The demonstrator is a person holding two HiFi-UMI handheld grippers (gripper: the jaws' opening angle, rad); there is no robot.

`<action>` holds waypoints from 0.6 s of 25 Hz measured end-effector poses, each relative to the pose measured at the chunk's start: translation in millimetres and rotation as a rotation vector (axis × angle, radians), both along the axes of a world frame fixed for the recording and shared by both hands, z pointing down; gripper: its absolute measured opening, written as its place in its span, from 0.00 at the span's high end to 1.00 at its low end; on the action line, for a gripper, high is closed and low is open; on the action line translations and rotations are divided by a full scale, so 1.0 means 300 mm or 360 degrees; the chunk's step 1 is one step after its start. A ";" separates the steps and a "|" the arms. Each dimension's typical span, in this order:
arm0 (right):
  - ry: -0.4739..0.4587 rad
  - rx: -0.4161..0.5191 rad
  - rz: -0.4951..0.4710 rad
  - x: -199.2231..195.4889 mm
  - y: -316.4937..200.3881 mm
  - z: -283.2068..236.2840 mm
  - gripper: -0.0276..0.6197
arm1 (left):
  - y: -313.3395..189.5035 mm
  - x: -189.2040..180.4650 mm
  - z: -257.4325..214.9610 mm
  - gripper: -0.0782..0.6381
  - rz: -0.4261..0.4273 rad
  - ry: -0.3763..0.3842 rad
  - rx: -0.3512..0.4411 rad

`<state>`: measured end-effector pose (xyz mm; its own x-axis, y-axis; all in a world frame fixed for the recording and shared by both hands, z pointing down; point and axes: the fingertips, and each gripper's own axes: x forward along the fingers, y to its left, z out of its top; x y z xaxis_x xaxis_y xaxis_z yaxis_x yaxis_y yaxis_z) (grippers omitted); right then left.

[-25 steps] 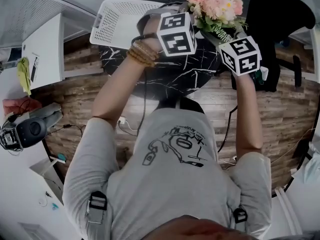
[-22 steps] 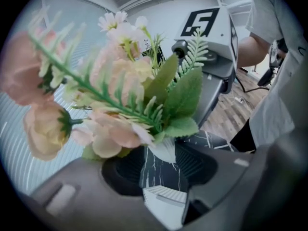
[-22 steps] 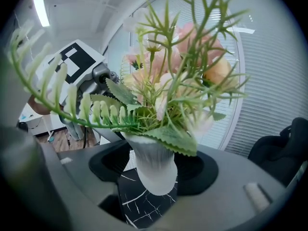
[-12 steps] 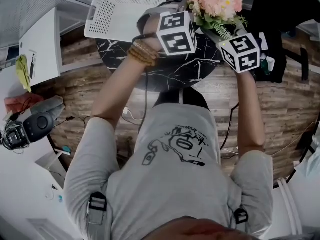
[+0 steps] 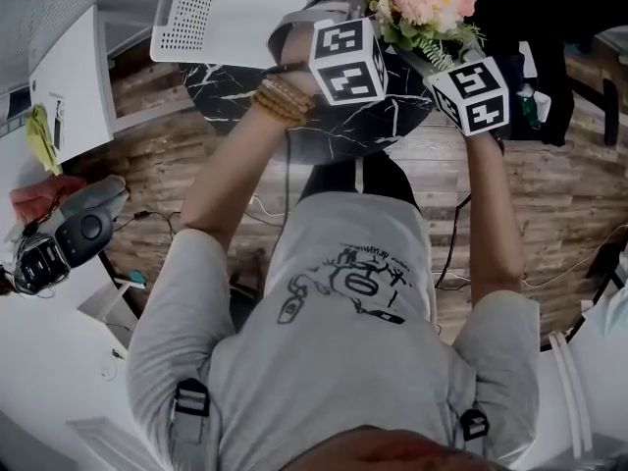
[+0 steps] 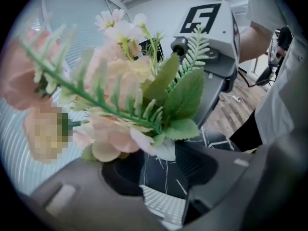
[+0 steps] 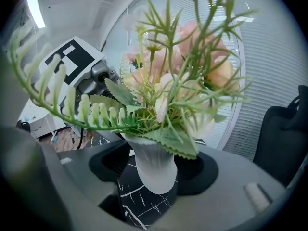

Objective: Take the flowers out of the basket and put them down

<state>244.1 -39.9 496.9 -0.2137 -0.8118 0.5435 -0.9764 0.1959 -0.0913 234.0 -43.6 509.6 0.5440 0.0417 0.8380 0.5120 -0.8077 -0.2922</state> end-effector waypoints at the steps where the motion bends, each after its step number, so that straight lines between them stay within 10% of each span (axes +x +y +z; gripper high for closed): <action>1: -0.0002 -0.0006 0.0000 -0.002 0.003 0.014 0.50 | 0.003 -0.002 0.014 0.61 -0.0002 -0.0004 -0.0002; 15: -0.0021 -0.0048 -0.0003 -0.014 0.030 0.163 0.50 | 0.028 -0.014 0.162 0.61 -0.0024 -0.0038 -0.0012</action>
